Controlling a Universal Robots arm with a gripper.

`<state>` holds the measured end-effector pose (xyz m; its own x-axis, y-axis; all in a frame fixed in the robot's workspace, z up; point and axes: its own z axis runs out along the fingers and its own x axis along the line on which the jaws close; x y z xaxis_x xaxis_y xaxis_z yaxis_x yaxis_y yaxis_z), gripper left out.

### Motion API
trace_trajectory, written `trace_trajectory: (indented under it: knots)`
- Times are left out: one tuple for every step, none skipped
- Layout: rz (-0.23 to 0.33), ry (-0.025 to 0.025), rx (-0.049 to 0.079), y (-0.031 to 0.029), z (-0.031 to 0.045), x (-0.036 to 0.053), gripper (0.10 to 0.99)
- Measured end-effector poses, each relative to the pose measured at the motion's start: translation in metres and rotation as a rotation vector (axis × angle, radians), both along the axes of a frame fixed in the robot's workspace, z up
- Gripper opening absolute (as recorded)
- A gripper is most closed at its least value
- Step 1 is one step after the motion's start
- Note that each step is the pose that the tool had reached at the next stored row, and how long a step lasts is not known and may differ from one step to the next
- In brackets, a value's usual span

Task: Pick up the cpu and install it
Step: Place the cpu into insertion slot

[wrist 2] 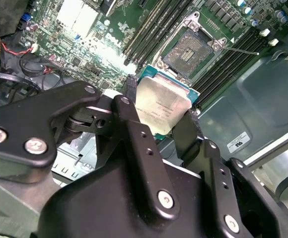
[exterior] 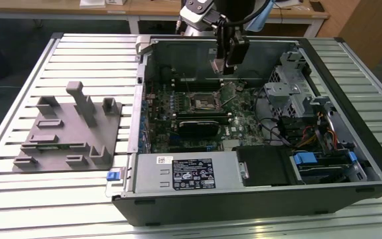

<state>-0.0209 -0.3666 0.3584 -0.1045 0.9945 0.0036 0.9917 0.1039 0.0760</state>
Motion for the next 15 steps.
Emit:
trace_trajectory:
  knots:
    - [0.0,0.0,0.0,0.0,-0.0006,0.0,0.537]
    - [0.0,0.0,0.0,0.0,-0.0012,0.0,0.537]
    - [0.0,0.0,0.0,0.0,-0.0019,0.0,0.537]
    - [0.0,0.0,0.0,0.0,-0.0026,0.0,0.537]
    - [0.0,0.0,0.0,0.0,-0.0032,0.0,0.537]
    - [0.0,0.0,0.0,0.0,-0.004,0.0,0.537]
    - [0.0,0.0001,0.0,0.0001,-0.0044,0.0,0.537]
    - [0.0,0.0,0.0,0.0001,-0.0049,0.0,0.537]
    - [0.0,0.0,0.0,0.0001,-0.0054,0.0,0.537]
    - [0.0,-0.0001,0.0,0.0001,-0.0061,0.0,0.537]
    - [0.0,0.0,0.0,0.0001,-0.0068,-0.0001,0.537]
    - [0.0,0.0,0.0,0.0002,-0.0075,-0.0005,0.537]
    - [0.0,-0.0001,0.0,0.0002,-0.0085,-0.0013,0.537]
    - [0.0,-0.0002,0.0,0.0003,-0.0094,-0.002,0.537]
    - [0.0,-0.0002,0.0,0.0005,-0.0104,-0.0024,0.537]
